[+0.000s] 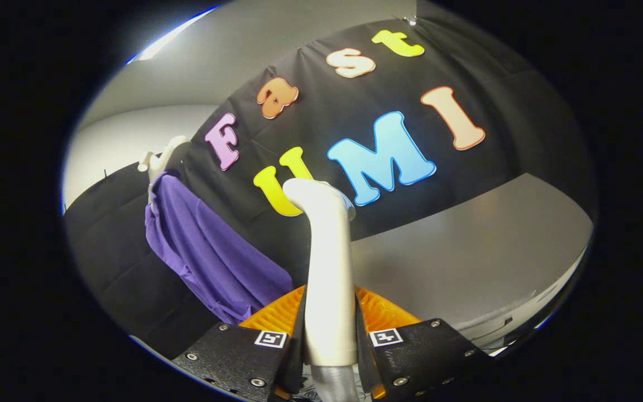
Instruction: Iron the clothes twice with a garment steamer, once on the left side and once on the right side.
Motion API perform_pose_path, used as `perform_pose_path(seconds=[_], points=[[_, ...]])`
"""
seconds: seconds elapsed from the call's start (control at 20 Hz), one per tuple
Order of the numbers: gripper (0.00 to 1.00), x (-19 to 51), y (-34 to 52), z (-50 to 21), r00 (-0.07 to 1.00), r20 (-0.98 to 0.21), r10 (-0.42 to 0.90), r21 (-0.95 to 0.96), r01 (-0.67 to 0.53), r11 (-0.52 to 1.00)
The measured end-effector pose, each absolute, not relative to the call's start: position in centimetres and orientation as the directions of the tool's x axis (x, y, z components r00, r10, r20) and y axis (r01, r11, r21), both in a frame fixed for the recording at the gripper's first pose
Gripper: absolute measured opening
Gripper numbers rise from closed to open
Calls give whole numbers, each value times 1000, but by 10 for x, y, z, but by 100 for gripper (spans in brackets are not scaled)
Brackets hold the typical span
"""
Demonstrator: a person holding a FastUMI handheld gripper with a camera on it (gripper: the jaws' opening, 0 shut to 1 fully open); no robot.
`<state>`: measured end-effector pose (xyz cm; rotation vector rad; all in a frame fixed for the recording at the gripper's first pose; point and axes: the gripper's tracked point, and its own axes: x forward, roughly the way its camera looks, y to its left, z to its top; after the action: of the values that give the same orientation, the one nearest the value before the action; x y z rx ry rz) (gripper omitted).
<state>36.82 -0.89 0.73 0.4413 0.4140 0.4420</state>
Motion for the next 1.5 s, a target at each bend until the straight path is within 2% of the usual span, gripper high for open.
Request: perform_pose_path(seconds=[0.4,0.7,1.1,1.5], points=[[40,260,18,-16,874,-262,410,377,-299,877],[40,207,42,-31,893,-234,384,325,-300,897],[40,199,74,-18,902,-193,385,281,-325,903],[39,227,96,45,914,-84,397,255,-365,895]])
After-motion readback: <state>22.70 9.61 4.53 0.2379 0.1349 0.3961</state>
